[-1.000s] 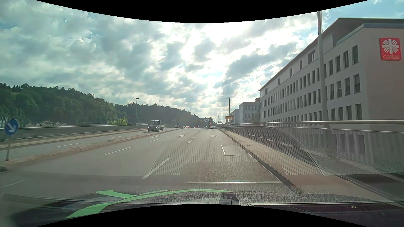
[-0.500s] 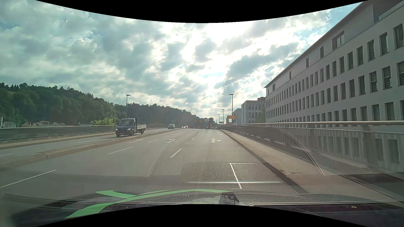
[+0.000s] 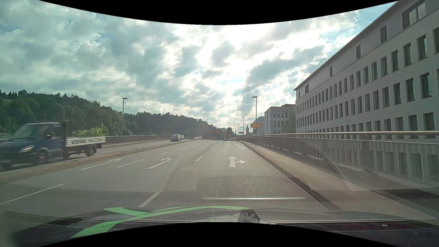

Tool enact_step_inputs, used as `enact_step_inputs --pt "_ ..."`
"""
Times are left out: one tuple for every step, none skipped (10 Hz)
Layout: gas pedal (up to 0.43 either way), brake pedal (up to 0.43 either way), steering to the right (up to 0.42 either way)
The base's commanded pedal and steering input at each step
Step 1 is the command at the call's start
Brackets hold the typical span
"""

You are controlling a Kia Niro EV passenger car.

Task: Follow the waypoints while adhering to traffic rules and regulations

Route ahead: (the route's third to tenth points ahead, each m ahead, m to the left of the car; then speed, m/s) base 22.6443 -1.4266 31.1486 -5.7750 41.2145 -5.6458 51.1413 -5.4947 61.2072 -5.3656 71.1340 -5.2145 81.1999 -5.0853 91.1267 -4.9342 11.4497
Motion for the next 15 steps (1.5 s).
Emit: enact_step_inputs --pt "0.059 0.0 0.003" --pt "0.059 0.0 0.003" --pt "0.059 0.0 0.003" --pt "0.059 0.0 0.003" --pt "0.059 0.0 0.003" --pt "0.059 0.0 0.004" --pt "0.059 0.0 0.003" --pt "0.02 0.0 0.004" --pt "0.008 0.0 0.004" --pt "0.008 0.0 0.003" --pt "0.008 0.0 0.004" --pt "0.008 0.0 0.004" --pt "0.008 0.0 0.003" --pt "0.008 0.0 0.003" --pt "0.008 0.0 0.003"
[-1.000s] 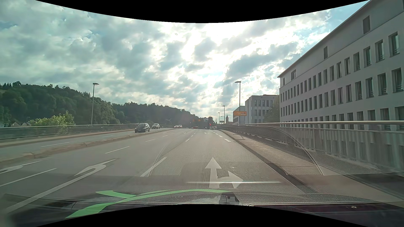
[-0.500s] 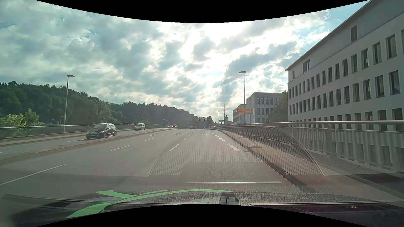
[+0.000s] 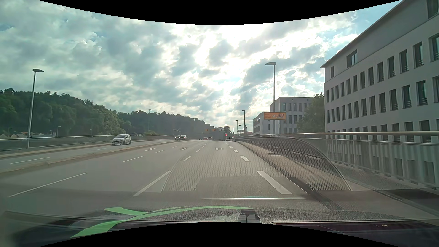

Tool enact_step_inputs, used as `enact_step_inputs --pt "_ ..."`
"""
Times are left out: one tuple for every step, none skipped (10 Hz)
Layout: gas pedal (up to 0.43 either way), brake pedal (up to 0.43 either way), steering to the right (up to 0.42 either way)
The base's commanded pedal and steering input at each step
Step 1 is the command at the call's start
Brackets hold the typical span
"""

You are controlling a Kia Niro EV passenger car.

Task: Follow the waypoints while adhering to traffic rules and regulations

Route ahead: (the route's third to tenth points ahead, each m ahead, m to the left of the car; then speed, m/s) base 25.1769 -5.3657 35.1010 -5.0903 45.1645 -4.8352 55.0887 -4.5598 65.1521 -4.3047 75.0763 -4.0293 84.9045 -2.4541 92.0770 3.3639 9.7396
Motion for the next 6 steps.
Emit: enact_step_inputs --pt "0.02 0.0 0.003" --pt "0.02 0.0 0.002" --pt "0.039 0.0 0.002" --pt "0.047 0.0 0.002" --pt "0.059 0.0 0.001" --pt "0.059 0.0 0.0"
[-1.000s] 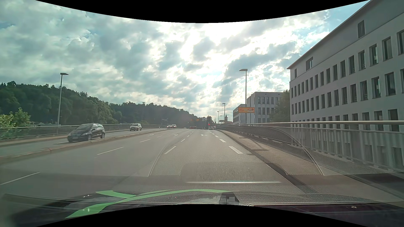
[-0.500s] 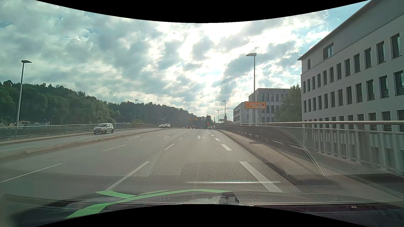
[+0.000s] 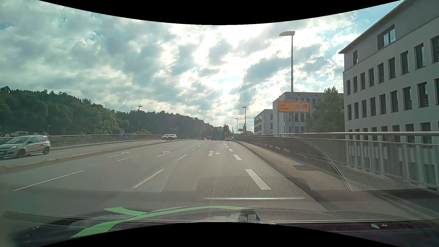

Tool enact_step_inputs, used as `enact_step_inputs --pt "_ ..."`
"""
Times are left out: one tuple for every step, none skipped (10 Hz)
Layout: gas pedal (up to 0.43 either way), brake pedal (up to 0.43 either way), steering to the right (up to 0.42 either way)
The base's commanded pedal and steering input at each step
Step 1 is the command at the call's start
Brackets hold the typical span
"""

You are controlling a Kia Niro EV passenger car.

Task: Follow the waypoints while adhering to traffic rules and regulations

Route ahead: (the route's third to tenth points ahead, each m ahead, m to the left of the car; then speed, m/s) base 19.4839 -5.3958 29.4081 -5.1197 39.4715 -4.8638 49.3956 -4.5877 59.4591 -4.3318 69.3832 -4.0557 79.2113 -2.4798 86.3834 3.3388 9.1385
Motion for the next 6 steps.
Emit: enact_step_inputs --pt "0.079 0.0 0.0" --pt "0.079 0.0 0.0" --pt "0.079 0.0 0.0" --pt "0.079 0.0 0.0" --pt "0.079 0.0 0.0" --pt "0.079 0.0 0.0"
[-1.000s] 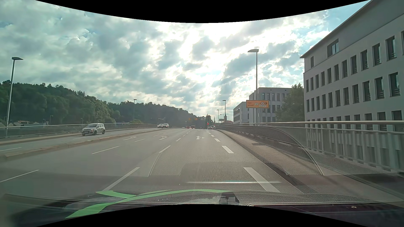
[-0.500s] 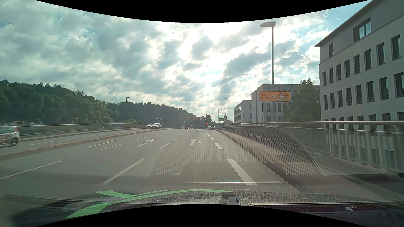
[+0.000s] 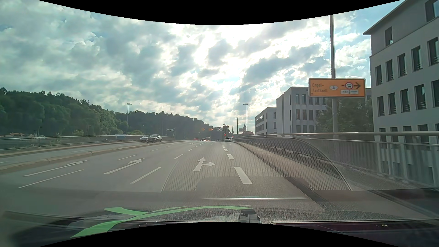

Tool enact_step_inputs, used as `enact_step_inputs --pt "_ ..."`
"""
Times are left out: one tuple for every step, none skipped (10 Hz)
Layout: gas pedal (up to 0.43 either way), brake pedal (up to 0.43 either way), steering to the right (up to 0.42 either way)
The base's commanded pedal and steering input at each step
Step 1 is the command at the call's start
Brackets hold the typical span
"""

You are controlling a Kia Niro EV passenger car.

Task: Follow the waypoints while adhering to traffic rules and regulations

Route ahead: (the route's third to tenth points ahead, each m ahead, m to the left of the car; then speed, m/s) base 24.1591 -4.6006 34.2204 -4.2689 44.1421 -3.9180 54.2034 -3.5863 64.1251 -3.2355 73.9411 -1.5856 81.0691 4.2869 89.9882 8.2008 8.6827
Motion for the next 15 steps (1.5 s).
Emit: enact_step_inputs --pt "0.079 0.0 0.0" --pt "0.079 0.0 0.0" --pt "0.079 0.0 0.0" --pt "0.079 0.0 0.0" --pt "0.087 0.0 0.0" --pt "0.087 0.0 -0.001" --pt "0.087 0.0 0.0" --pt "0.087 0.0 -0.001" --pt "0.087 0.0 -0.003" --pt "0.087 0.0 -0.003" --pt "0.087 0.0 -0.003" --pt "0.098 0.0 -0.003" --pt "0.098 0.0 -0.003" --pt "0.098 0.0 -0.003" --pt "0.098 0.0 -0.003"
